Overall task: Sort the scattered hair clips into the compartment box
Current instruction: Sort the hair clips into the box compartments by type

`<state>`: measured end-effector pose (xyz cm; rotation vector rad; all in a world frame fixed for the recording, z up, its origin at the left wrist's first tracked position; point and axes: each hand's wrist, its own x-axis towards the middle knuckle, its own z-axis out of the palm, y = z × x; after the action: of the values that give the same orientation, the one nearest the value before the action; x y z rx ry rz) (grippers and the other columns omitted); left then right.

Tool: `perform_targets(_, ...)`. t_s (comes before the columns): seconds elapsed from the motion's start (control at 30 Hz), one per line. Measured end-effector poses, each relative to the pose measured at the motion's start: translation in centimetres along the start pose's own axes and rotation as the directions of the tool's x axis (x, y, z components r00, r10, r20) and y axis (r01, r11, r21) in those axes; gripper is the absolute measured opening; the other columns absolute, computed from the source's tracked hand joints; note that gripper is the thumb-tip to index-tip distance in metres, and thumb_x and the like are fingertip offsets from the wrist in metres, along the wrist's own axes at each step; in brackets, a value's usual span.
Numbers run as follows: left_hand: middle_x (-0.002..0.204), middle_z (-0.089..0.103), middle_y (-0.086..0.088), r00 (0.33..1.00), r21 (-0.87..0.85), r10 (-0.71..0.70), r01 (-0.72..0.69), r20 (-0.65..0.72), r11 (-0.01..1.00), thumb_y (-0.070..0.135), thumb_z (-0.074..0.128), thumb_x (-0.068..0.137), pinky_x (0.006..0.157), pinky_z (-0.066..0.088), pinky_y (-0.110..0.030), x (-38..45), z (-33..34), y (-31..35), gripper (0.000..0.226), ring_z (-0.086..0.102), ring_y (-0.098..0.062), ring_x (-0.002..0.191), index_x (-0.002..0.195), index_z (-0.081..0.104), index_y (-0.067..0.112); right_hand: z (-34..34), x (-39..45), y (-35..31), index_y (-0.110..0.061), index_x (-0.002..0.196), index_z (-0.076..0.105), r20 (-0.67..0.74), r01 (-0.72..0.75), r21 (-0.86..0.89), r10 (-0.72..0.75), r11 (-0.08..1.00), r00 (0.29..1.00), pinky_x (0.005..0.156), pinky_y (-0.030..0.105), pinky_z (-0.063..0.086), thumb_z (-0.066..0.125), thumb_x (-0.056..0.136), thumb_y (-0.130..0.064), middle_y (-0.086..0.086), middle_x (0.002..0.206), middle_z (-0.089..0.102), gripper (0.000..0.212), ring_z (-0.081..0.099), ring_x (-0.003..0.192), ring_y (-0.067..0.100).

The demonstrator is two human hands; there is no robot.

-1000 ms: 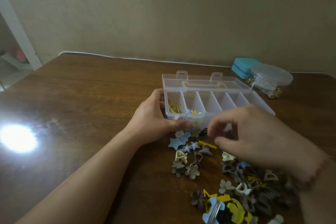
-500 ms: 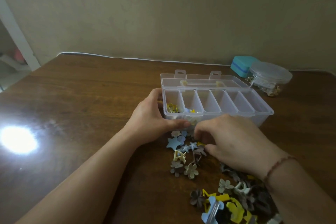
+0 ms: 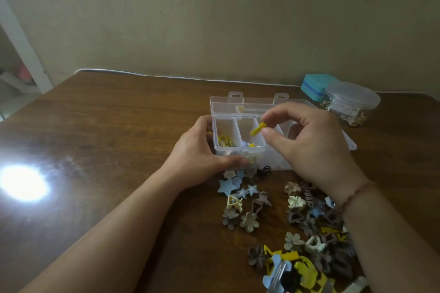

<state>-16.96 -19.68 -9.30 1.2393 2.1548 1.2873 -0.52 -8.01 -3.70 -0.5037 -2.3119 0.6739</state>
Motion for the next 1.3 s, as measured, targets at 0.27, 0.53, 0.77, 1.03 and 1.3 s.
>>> perform_targets(0.27, 0.107, 0.056, 0.025, 1.000, 0.015, -0.013, 0.013, -0.008, 1.000, 0.054, 0.088, 0.056, 0.073, 0.043, -0.010, 0.1, 0.1, -0.1, 0.097, 0.056, 0.008, 0.099, 0.137, 0.040, 0.033, -2.2, -1.2, -1.4, -0.034, 0.084, 0.068, 0.299, 0.126, -0.084, -0.096, 0.988, 0.949, 0.046, 0.011, 0.039, 0.069, 0.081, -0.024, -0.026, 0.065, 0.061, 0.010, 0.054, 0.055, -0.003)
perform_targets(0.53, 0.107, 0.053, 0.025, 1.000, 0.036, -0.019, 0.020, -0.021, 0.999, 0.054, 0.088, 0.057, 0.068, 0.039, -0.009, 0.2, 0.2, -0.2, 0.098, 0.050, 0.013, 0.091, 0.139, 0.039, 0.033, -2.6, -3.3, -4.0, -0.045, 0.108, 0.052, 0.921, 0.388, -0.309, 0.171, 0.868, 0.349, 0.072, 0.027, 0.046, 0.069, 0.078, -0.048, -0.016, 0.090, 0.056, 0.034, 0.050, 0.083, 0.000)
perform_targets(0.77, 0.106, 0.052, 0.025, 1.000, 0.044, -0.011, 0.012, -0.024, 0.999, 0.055, 0.087, 0.057, 0.067, 0.039, -0.008, 0.0, 0.2, 0.0, 0.099, 0.049, 0.014, 0.090, 0.140, 0.039, 0.032, -2.0, -3.2, -3.3, -0.045, 0.106, 0.061, 0.896, 0.351, -0.288, 0.121, 0.891, 0.428, 0.078, 0.028, 0.048, 0.065, 0.080, -0.056, -0.021, 0.094, 0.057, 0.028, 0.051, 0.088, -0.001)
perform_targets(1.03, 0.101, 0.053, 0.030, 1.000, 0.017, -0.013, 0.013, -0.004, 1.000, 0.054, 0.086, 0.056, 0.067, 0.042, -0.008, 0.0, 0.0, 0.1, 0.096, 0.052, 0.014, 0.093, 0.137, 0.039, 0.035, -2.8, -0.7, -0.3, -0.033, 0.082, 0.071, 0.239, -0.063, 0.152, 0.025, 0.986, 0.971, 0.060, 0.020, 0.051, 0.061, 0.079, -0.046, -0.009, 0.079, 0.068, 0.017, 0.060, 0.070, 0.009)
perform_targets(1.3, 0.105, 0.055, 0.028, 1.000, -0.008, 0.002, -0.002, 0.008, 1.000, 0.052, 0.088, 0.058, 0.069, 0.047, -0.009, -0.1, 0.0, 0.1, 0.095, 0.056, 0.010, 0.098, 0.137, 0.038, 0.036, 2.4, 0.9, 2.6, -0.033, 0.084, 0.070, -0.081, -0.041, -0.335, 0.015, 0.941, 0.997, 0.069, 0.027, 0.037, 0.057, 0.082, -0.059, -0.016, 0.084, 0.057, 0.029, 0.047, 0.088, 0.008)
